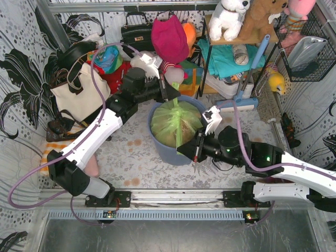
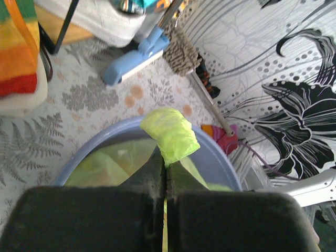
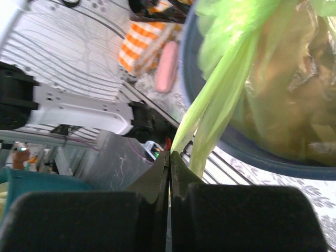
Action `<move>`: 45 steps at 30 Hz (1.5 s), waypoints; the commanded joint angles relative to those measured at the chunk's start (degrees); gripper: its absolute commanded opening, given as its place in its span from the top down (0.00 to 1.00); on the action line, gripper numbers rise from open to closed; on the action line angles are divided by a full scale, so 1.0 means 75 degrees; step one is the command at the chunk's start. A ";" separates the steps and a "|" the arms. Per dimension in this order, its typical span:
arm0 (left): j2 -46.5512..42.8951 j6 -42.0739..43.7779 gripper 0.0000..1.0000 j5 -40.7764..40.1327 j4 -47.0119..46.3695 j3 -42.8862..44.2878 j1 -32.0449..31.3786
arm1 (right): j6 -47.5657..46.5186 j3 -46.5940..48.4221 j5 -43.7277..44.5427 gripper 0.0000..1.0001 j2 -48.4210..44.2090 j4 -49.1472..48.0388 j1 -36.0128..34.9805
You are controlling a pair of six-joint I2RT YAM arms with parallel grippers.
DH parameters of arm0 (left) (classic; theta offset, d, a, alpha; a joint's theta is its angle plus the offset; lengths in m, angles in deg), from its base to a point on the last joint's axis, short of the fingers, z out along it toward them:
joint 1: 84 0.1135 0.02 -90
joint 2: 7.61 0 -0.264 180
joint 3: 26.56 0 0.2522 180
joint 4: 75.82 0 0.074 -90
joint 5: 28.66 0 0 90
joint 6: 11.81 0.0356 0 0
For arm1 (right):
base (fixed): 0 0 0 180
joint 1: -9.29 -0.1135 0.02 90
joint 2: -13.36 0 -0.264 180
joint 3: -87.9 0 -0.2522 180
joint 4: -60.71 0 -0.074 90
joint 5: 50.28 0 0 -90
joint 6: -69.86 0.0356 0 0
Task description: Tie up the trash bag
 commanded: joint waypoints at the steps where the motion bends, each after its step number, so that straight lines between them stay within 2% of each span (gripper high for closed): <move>1: -0.0074 0.0326 1.00 -0.0503 -0.0313 0.0697 0.0083 | -0.0044 0.0497 -0.0452 1.00 -0.0147 -0.0475 -0.0021; 5: 0.0008 0.0379 1.00 -0.0509 -0.0236 0.0795 0.0103 | 0.0171 0.0319 -0.0596 1.00 -0.0314 -0.0487 -0.0030; 12: 0.0136 0.0417 1.00 -0.0560 -0.0287 0.0215 0.0112 | 0.0629 -0.0440 -0.0700 1.00 -0.0477 -0.0204 -0.0021; 18: 0.0067 0.0334 1.00 -0.0489 -0.0343 0.0058 0.0112 | 0.0654 -0.0267 -0.0029 1.00 -0.0618 0.0150 -0.0023; 19: 0.0048 0.0321 1.00 -0.0496 -0.0351 0.0054 0.0112 | 0.0625 -0.0193 0.0122 0.92 -0.0634 0.0175 -0.0024; 23: 0.0046 0.0308 1.00 -0.0469 -0.0357 0.0048 0.0122 | 0.0560 -0.0075 0.0389 0.48 -0.0591 -0.0081 -0.0025; 26: 0.0081 0.0268 1.00 -0.0396 -0.0394 0.0032 0.0124 | 0.0776 -0.0094 0.0777 0.33 -0.0489 -0.0086 -0.0022; 28: 0.0098 0.0241 1.00 -0.0360 -0.0436 0.0029 0.0124 | 0.0884 -0.0230 0.1055 0.30 -0.0507 -0.0246 -0.0020; 35: 0.0040 0.0202 1.00 -0.0278 -0.0469 -0.0006 0.0124 | 0.0937 -0.0395 0.1874 0.28 -0.0346 -0.0441 -0.0009; 41: 0.0002 0.0202 1.00 -0.0241 -0.0455 0.0014 0.0129 | 0.0803 -0.0118 0.1650 0.26 0.0245 -0.0390 0.0208; 45: -0.0017 0.0187 1.00 -0.0212 -0.0467 0.0029 0.0125 | 0.0737 -0.0230 0.1184 0.33 0.0427 -0.0821 0.0588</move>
